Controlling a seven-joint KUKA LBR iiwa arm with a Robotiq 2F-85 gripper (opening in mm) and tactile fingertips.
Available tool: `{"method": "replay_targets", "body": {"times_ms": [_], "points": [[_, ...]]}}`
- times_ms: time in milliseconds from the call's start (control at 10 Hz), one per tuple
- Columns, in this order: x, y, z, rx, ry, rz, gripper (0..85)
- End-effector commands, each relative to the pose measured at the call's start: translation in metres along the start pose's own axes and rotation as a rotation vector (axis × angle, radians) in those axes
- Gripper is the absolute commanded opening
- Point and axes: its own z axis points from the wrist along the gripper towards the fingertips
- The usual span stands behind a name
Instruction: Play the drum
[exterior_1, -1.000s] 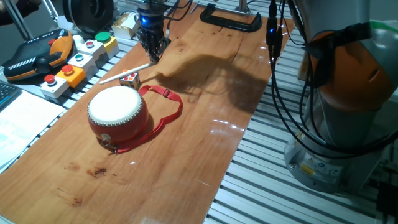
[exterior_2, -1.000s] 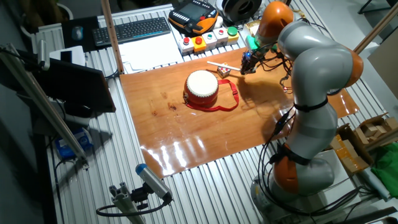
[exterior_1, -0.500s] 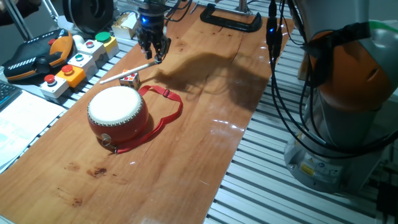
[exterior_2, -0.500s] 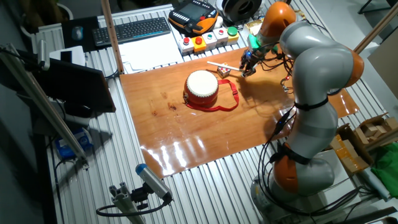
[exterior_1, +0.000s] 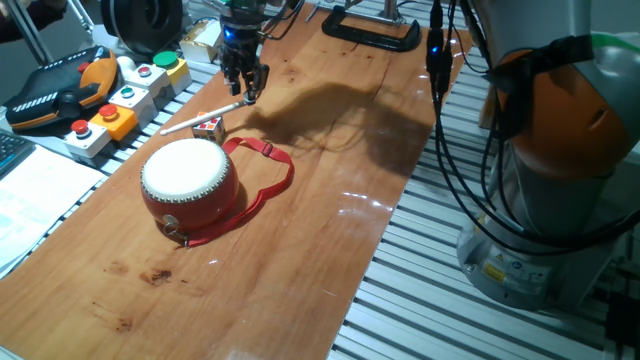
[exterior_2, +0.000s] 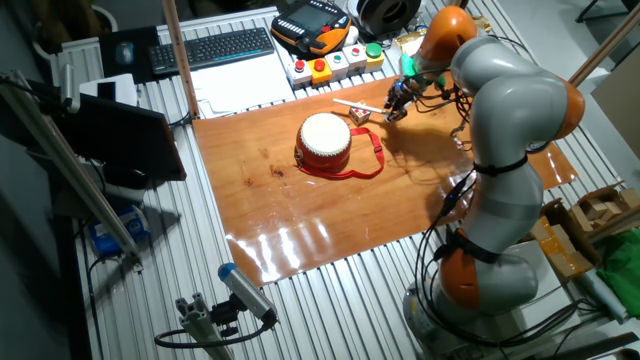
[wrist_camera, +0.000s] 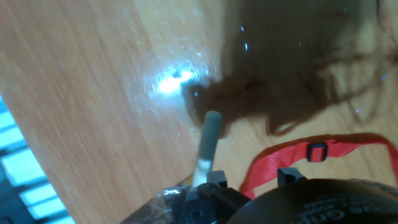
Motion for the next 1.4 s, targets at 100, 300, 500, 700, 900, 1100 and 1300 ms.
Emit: {"method": "replay_targets", "body": {"times_ms": [100, 300, 500, 700, 900, 1100, 1300], "points": [[0.002, 0.004, 0.004, -0.009, 0.010, -0.001, 45.7], [0.005, 0.008, 0.010, -0.007, 0.010, -0.005, 45.7], [0.007, 0.010, 0.015, -0.004, 0.000, -0.003, 45.7], [0.008, 0.012, 0.016, -0.007, -0.005, -0.006, 45.7], [0.008, 0.012, 0.016, -0.010, -0.012, -0.012, 45.0], [0.007, 0.012, 0.017, -0.008, -0.022, -0.036, 44.7], [0.007, 0.012, 0.017, -0.013, -0.067, -0.055, 44.0]]}}
